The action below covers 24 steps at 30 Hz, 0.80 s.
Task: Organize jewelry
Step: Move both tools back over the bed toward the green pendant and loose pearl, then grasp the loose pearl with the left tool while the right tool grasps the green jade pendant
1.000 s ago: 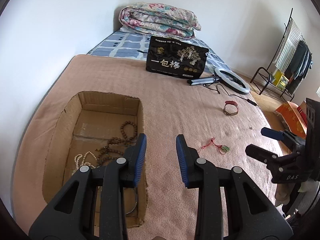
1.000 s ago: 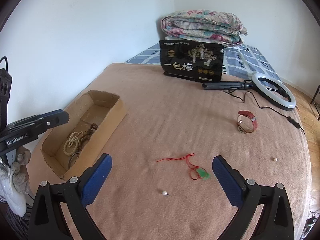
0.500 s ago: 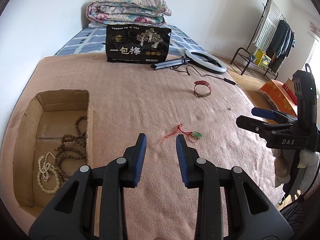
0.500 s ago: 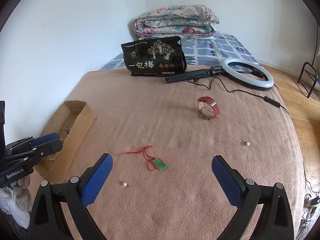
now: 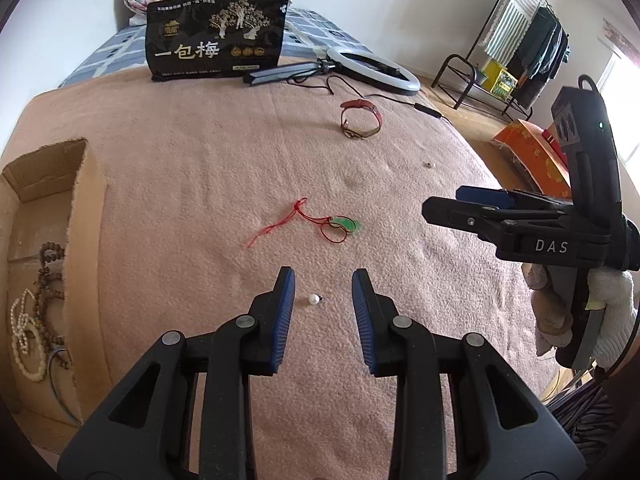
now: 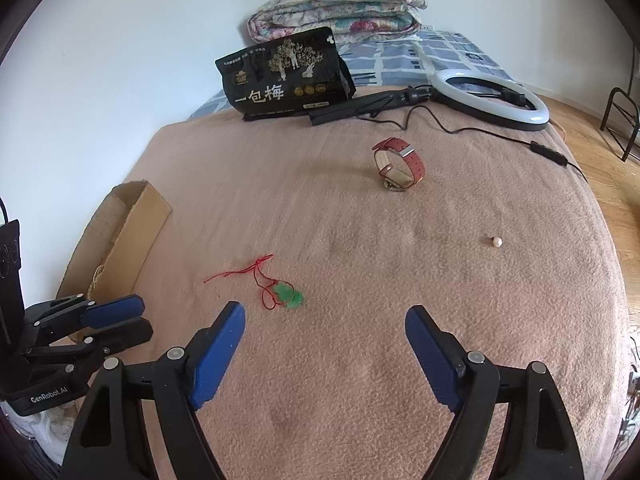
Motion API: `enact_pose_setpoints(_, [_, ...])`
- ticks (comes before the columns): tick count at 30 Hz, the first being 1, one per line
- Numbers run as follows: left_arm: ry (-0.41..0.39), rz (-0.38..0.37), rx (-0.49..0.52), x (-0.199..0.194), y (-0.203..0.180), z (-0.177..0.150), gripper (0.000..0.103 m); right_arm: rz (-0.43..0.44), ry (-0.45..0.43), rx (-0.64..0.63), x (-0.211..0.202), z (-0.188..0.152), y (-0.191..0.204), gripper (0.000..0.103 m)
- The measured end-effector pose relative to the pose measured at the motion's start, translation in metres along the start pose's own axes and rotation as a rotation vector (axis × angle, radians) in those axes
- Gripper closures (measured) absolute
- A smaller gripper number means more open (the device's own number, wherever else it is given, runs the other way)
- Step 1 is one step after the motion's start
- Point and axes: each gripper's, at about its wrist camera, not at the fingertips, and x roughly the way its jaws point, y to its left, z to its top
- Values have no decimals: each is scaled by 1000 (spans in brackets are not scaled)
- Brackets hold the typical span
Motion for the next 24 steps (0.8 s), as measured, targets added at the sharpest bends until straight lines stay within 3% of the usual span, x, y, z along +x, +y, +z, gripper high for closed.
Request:
enact_pose_setpoints(1, [12, 6, 11, 5, -3, -1, 83, 11, 6, -9, 3, 0, 2, 20])
enact_pose_setpoints(13, [119, 67, 53, 56, -5, -15, 88, 60, 109, -51, 53, 3, 8, 35])
enact_pose_setpoints(24, [135, 89, 71, 69, -2, -16, 94, 68, 142, -72, 77, 5, 14, 42])
